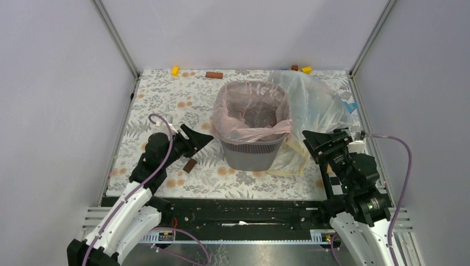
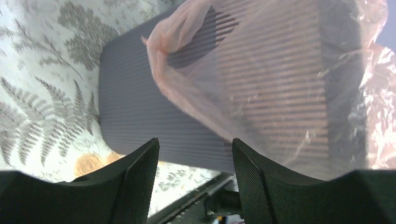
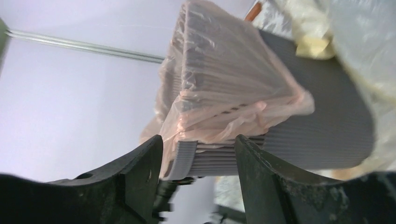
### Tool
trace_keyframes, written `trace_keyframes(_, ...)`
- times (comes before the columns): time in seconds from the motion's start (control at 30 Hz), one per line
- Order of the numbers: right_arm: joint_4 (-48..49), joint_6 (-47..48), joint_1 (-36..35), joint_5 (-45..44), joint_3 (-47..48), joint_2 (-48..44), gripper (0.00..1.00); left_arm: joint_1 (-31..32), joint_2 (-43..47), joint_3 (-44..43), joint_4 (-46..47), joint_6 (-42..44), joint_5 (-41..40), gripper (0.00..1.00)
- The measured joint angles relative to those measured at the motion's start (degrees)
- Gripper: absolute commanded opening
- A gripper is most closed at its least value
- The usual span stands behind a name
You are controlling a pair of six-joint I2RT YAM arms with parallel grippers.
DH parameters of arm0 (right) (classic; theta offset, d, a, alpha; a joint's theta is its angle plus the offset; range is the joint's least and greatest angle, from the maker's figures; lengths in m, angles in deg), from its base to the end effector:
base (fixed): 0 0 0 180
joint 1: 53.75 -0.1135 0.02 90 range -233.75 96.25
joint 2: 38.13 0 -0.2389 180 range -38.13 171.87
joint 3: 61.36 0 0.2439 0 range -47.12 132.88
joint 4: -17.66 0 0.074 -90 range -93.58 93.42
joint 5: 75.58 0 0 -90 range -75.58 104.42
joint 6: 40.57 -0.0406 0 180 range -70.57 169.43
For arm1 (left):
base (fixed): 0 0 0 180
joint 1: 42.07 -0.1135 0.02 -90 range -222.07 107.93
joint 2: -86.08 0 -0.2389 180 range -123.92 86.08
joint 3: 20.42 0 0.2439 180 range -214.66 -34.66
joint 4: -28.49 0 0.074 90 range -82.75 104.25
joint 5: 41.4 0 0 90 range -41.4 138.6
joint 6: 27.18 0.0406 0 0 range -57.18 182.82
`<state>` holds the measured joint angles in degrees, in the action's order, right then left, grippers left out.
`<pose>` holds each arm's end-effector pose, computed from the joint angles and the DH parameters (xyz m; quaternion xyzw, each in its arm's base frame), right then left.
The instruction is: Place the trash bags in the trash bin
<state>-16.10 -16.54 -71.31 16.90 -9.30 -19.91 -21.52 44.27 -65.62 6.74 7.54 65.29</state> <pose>0.1046 0.0349 0.3242 0.2757 0.6506 0.4826 0.5175 0.1762 -0.0785 0.2516 -0.1584 0.7911 -0.4487 0.3845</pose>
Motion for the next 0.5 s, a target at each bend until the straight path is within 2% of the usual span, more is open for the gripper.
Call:
trace_keyframes(0.2,0.4,-23.1,0.0,5.0,-4.9,-0.1,0.64,0.0,10.4,9.9,4.1,-18.6,-0.7,0.62)
trace_keyframes(0.33,1.0,-32.2,0.0,6.2,-5.7,1.1,0.63,0.3,12.2,10.0,3.5,-27.5,-3.2,0.65)
trace_keyframes(0.5,4.9,-40.4,0.0,7.3,-11.2,2.0,0.62,0.4,11.9,9.9,3.3,-36.0,-5.5,0.65)
